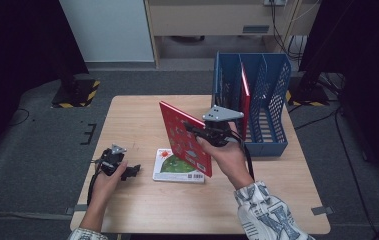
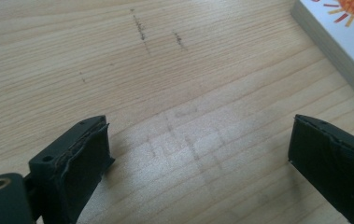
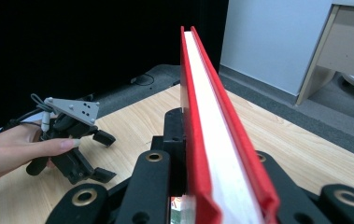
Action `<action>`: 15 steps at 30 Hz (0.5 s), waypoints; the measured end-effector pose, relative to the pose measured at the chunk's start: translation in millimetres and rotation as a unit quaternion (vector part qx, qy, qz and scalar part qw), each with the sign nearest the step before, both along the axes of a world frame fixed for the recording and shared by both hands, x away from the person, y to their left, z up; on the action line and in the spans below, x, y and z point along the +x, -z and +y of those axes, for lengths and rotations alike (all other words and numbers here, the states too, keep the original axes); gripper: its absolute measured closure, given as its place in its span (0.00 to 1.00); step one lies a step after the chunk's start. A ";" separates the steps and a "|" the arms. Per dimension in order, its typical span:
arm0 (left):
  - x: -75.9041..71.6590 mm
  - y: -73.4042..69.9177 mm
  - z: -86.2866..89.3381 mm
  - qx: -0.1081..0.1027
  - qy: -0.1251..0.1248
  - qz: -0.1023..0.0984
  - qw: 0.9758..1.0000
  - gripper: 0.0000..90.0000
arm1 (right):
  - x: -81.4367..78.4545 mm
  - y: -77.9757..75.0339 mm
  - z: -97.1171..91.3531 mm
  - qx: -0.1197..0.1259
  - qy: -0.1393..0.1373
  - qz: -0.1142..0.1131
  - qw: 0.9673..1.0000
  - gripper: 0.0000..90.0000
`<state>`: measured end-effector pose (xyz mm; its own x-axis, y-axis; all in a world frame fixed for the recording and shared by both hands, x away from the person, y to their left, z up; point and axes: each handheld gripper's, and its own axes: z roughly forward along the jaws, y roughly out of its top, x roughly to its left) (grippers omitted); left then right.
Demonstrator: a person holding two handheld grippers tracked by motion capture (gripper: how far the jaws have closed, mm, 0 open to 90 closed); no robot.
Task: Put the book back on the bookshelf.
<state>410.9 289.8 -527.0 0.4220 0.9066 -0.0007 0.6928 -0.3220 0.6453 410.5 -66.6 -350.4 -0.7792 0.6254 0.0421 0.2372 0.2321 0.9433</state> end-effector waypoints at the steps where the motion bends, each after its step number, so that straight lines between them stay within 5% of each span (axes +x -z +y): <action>1: 0.0 0.3 0.2 0.001 0.000 0.002 1.000 0.06 | -0.6 0.0 -1.3 -0.001 0.000 -0.001 1.000 0.88; 9: -0.1 1.3 0.1 0.005 -0.002 0.004 1.000 0.06 | -6.9 -1.7 -11.1 0.004 0.002 -0.002 1.000 0.88; 15: -2.7 5.4 -1.4 -0.002 -0.010 -0.014 1.000 0.03 | -9.6 -4.6 -18.3 0.008 0.009 0.000 1.000 0.88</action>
<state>408.2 288.5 -532.4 0.4034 0.9150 0.0064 0.6811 -0.3049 0.6657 400.9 -84.9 -345.8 -0.7684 0.6379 0.0515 0.2406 0.2134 0.9469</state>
